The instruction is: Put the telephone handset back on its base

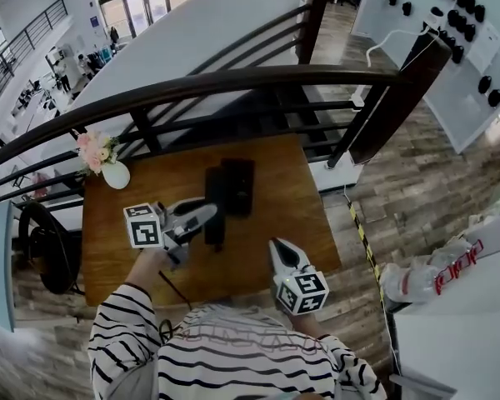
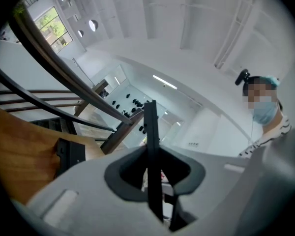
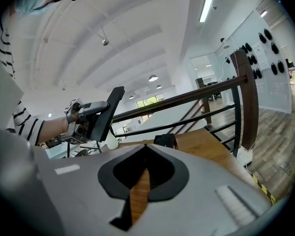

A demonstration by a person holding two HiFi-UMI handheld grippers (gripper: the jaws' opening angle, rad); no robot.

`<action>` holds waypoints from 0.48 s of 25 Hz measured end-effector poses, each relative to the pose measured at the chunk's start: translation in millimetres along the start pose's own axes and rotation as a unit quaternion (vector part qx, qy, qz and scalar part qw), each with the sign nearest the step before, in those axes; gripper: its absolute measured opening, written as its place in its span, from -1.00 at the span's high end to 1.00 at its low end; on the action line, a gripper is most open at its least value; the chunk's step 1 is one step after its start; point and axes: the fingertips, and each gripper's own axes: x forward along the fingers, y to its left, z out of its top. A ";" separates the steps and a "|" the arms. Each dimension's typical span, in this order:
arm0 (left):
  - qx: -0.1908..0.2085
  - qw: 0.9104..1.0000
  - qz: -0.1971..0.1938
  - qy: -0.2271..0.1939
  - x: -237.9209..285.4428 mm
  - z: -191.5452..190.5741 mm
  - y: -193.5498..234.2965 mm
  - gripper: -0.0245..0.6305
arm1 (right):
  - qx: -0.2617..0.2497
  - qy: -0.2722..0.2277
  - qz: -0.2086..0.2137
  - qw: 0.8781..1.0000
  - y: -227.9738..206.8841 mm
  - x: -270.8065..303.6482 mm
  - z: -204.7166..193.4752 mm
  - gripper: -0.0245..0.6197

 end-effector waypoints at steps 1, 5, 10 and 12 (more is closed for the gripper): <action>-0.001 1.000 -0.002 0.000 0.1 6.3 6.7 0.70 | 0.000 0.001 0.000 1.000 0.2 7.1 1.5 0.92; -0.008 1.000 -0.005 -0.001 4.1 26.0 38.5 0.70 | 0.003 0.008 -0.004 1.000 -6.1 31.0 4.5 0.92; -0.020 1.000 -0.005 -0.001 11.7 31.3 89.8 0.70 | 0.007 0.027 -0.015 0.999 -14.8 54.1 -1.6 0.92; -0.021 1.000 -0.006 0.006 14.5 26.1 110.4 0.70 | 0.009 0.035 -0.020 0.999 -16.4 62.6 -5.9 0.92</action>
